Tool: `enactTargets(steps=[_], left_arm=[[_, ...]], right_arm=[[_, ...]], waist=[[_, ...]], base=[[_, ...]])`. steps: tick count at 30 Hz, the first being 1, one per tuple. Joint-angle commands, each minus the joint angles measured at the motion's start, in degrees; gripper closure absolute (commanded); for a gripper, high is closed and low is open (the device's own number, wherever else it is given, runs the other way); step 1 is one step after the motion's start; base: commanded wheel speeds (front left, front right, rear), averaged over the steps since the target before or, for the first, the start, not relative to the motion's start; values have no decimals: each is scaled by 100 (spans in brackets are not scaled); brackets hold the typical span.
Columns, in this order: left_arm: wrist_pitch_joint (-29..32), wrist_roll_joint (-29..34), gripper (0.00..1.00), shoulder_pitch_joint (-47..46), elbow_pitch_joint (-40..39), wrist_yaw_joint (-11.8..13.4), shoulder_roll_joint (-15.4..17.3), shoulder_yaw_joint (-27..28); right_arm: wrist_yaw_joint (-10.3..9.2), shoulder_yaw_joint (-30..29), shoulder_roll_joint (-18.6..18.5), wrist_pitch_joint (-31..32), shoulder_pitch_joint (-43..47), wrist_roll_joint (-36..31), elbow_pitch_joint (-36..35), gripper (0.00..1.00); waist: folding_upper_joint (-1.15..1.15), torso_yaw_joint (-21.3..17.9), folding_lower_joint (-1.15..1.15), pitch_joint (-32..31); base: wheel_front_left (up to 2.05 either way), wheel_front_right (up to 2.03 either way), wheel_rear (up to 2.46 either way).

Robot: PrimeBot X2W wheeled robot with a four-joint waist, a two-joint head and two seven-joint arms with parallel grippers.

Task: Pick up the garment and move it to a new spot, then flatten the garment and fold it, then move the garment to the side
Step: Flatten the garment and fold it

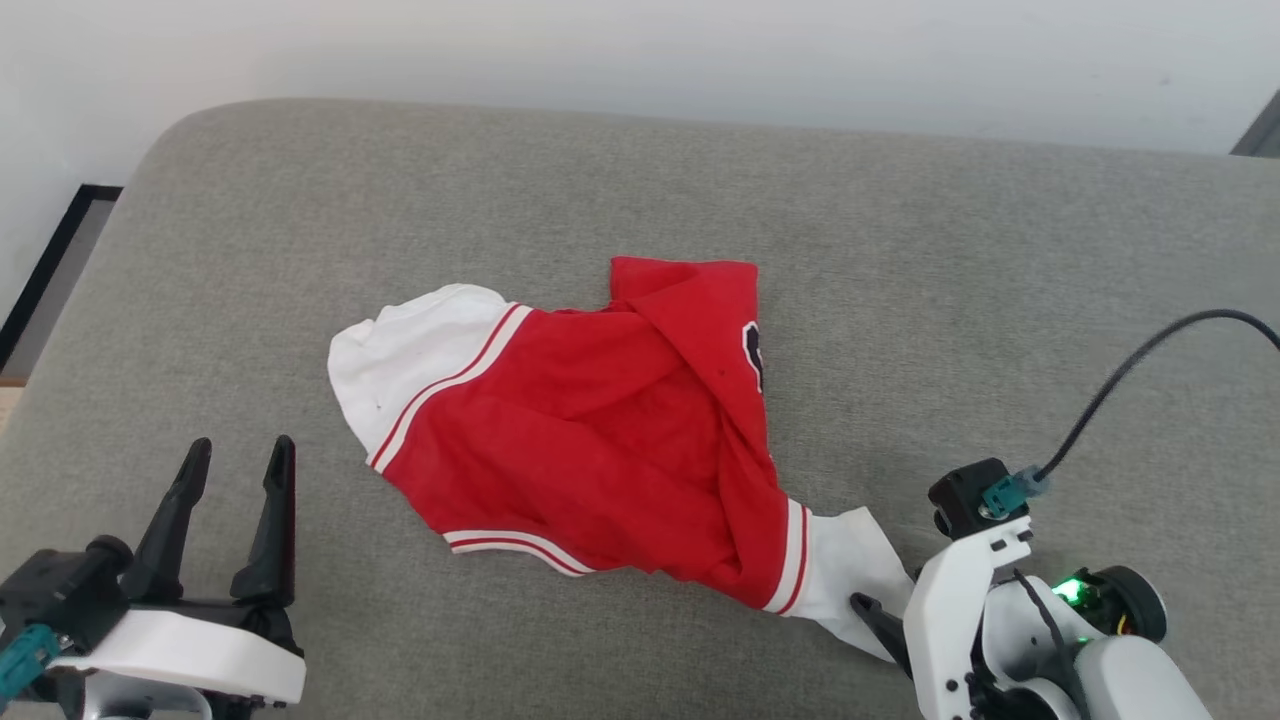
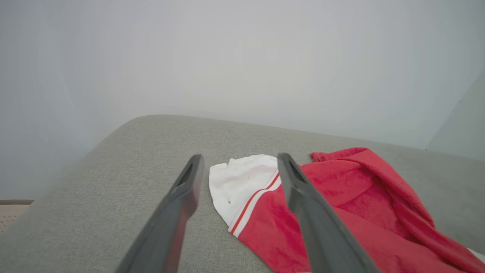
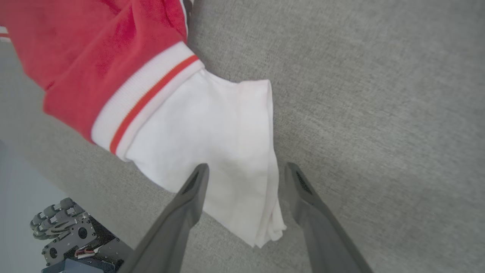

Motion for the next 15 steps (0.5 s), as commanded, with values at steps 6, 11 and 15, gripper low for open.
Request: enactTargets(steps=[6,11,15], left_arm=[[-169,206,0,125,54,-69,-247,96],[-198,429,0,162,31,-217,-577,336],[-198,640,0,239,-18,-366,-884,640]], right_arm=[[0,198,39,6,-322,133,695,0],[0,496,-72,-148,-593,151,1365,0],[0,725,-187,-298,-788,233,1625,100]], waist=[[0,115,0,41],[0,176,0,43],[0,188,0,13]], base=[[0,0,0],[0,0,0],[0,0,0]])
